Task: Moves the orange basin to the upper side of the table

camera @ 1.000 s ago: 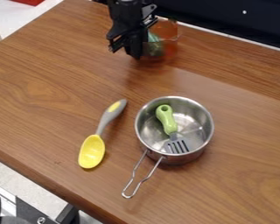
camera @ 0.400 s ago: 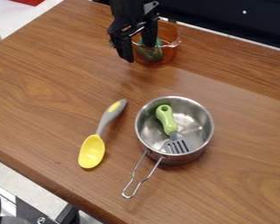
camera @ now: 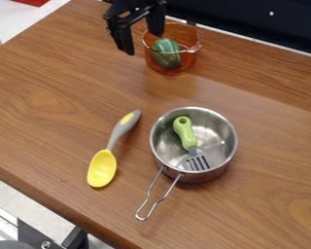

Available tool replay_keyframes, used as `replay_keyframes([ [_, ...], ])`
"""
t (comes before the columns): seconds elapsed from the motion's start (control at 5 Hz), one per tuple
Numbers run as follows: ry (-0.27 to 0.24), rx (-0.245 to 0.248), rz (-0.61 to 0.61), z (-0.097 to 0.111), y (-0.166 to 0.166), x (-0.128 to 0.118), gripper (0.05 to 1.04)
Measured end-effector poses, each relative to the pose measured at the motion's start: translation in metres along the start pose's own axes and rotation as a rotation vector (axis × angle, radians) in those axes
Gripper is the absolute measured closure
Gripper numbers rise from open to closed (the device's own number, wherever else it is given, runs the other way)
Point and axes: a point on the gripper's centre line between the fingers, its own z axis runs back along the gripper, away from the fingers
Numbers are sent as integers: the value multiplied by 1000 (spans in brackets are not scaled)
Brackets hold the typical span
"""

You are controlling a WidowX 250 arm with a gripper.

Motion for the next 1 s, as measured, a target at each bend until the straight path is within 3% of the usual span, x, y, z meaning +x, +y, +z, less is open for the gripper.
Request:
replay_keyframes([
  [0.6,48,-21,-175,10,51,-22,89],
  [0.8,86,-23,-252,13,65,-42,89],
  [1.0,82,-17,-298,10,72,-55,89],
])
